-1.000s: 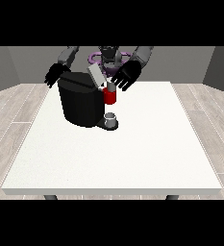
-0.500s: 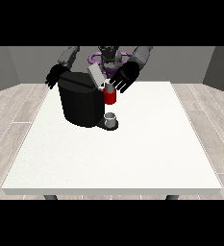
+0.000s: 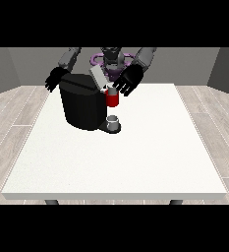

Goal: Insert the coffee pod into the coffee machine and close the lid

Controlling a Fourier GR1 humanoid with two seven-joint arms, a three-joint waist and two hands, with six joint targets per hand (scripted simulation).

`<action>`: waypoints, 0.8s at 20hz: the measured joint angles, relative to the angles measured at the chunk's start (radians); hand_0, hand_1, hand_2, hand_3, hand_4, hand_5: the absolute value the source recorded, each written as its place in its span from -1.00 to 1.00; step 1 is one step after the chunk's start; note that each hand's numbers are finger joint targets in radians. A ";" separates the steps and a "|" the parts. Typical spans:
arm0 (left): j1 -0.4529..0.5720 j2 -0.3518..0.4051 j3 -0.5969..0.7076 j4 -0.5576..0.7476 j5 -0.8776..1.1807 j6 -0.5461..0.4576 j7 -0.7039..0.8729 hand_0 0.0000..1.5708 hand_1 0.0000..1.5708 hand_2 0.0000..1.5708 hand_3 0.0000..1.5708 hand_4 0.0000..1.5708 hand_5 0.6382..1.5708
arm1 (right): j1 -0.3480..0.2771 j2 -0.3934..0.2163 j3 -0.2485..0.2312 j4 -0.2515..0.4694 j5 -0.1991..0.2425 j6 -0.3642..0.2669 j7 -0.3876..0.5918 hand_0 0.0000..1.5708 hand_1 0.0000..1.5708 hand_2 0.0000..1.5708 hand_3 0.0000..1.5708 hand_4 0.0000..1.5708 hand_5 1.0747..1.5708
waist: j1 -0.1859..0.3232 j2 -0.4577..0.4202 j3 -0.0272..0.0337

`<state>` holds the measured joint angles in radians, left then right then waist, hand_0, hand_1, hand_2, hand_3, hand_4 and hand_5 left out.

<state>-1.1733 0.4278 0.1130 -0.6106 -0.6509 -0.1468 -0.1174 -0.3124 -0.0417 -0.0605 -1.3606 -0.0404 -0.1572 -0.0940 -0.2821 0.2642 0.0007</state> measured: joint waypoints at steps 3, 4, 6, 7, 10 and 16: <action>0.003 -0.007 0.000 0.004 -0.003 0.001 -0.001 0.48 0.48 0.52 0.35 -0.42 1.00 | -0.016 -0.002 0.000 -0.005 0.000 -0.005 0.022 -1.00 -1.00 -1.00 -1.00 -0.43 1.00 | 0.003 -0.004 0.0002; 0.005 0.003 0.004 0.010 -0.004 0.002 -0.007 0.44 0.44 0.49 0.31 -0.44 1.00 | -0.016 -0.003 0.003 -0.019 -0.002 -0.003 0.032 -1.00 -1.00 -1.00 -1.00 -0.44 1.00 | -0.005 -0.001 0.0003; 0.002 -0.002 0.000 0.011 -0.011 0.001 0.001 0.44 0.44 0.49 0.27 -0.42 1.00 | -0.012 -0.005 0.007 -0.016 0.003 -0.003 0.035 -1.00 -1.00 -1.00 -1.00 -0.49 1.00 | -0.005 -0.006 -0.0001; 0.000 0.005 0.001 0.011 -0.011 -0.007 -0.002 0.42 0.42 0.47 0.26 -0.44 1.00 | -0.003 -0.001 0.008 -0.013 0.005 -0.003 0.023 -1.00 -1.00 -1.00 -1.00 -0.47 1.00 | -0.004 -0.006 -0.0002; 0.008 -0.004 -0.011 0.006 -0.025 0.001 -0.003 0.34 0.34 0.41 0.19 -0.50 1.00 | 0.001 -0.003 0.003 -0.008 0.001 -0.006 0.039 -1.00 -1.00 -1.00 -1.00 -0.49 1.00 | 0.001 -0.018 -0.0001; 0.008 0.005 -0.007 0.003 -0.032 0.003 -0.015 0.36 0.36 0.42 0.21 -0.54 1.00 | 0.013 -0.006 0.001 -0.006 -0.001 0.002 0.014 -1.00 -1.00 -1.00 -1.00 -0.44 1.00 | 0.003 -0.010 0.0002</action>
<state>-1.1658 0.4324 0.1060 -0.6071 -0.6830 -0.1436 -0.1323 -0.2995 -0.0474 -0.0597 -1.3662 -0.0410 -0.1554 -0.0795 -0.2795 0.2539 0.0009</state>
